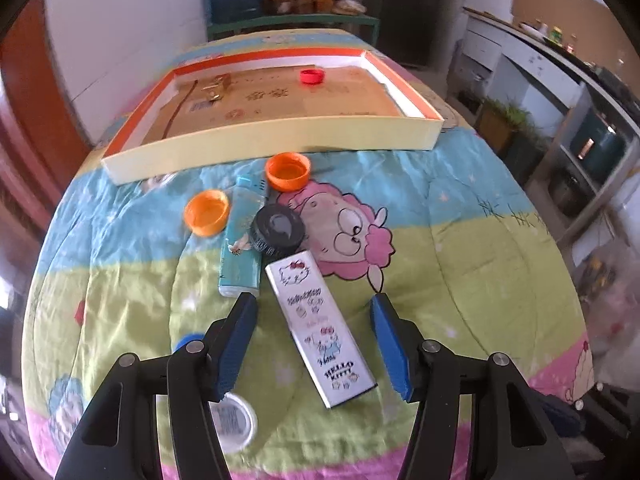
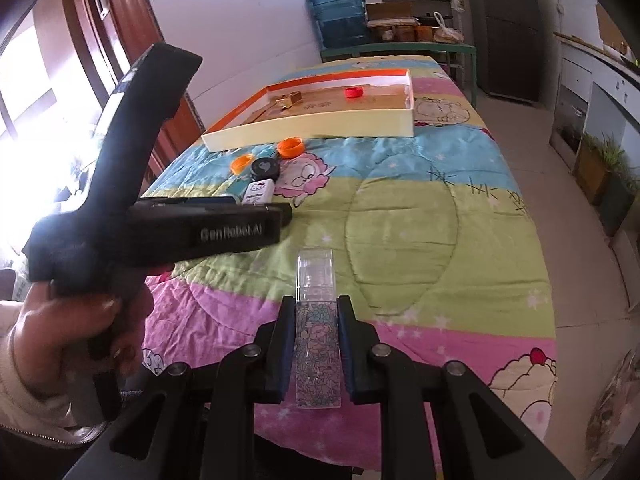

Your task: Organize rigid objects

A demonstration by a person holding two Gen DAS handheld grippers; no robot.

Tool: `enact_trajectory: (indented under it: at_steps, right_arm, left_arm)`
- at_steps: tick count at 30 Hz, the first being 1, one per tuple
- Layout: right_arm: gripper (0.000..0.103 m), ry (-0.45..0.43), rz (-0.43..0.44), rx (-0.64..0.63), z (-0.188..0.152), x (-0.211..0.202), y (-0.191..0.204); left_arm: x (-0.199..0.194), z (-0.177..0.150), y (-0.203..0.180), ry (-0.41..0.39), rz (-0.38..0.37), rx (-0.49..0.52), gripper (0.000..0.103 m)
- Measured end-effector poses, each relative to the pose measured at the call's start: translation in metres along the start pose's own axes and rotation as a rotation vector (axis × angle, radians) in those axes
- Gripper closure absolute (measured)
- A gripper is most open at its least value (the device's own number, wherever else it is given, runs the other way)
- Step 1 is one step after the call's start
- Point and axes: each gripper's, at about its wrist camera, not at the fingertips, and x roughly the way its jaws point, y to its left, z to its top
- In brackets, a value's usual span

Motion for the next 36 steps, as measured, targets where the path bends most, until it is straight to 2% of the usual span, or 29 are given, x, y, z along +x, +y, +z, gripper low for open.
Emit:
enact_trajectory:
  at_steps: [4, 5, 17, 36]
  right_arm:
    - [0.083, -0.003, 0.008, 0.009, 0.0, 0.0, -0.003]
    - [0.083, -0.002, 0.012, 0.01, -0.001, 0.002, -0.004]
    - [0.083, -0.011, 0.02, 0.018, 0.004, 0.0, -0.006]
    - [0.083, -0.054, 0.028, -0.043, 0.054, 0.011, 0.015]
  left_arm:
    - [-0.006, -0.003, 0.002, -0.008, -0.047, 0.055, 0.075]
    - [-0.007, -0.004, 0.002, -0.008, -0.056, 0.063, 0.076]
    - [-0.031, -0.012, -0.003, -0.058, -0.093, 0.115, 0.076]
    - [-0.066, 0.014, 0.041, -0.167, -0.065, 0.033, 0.076]
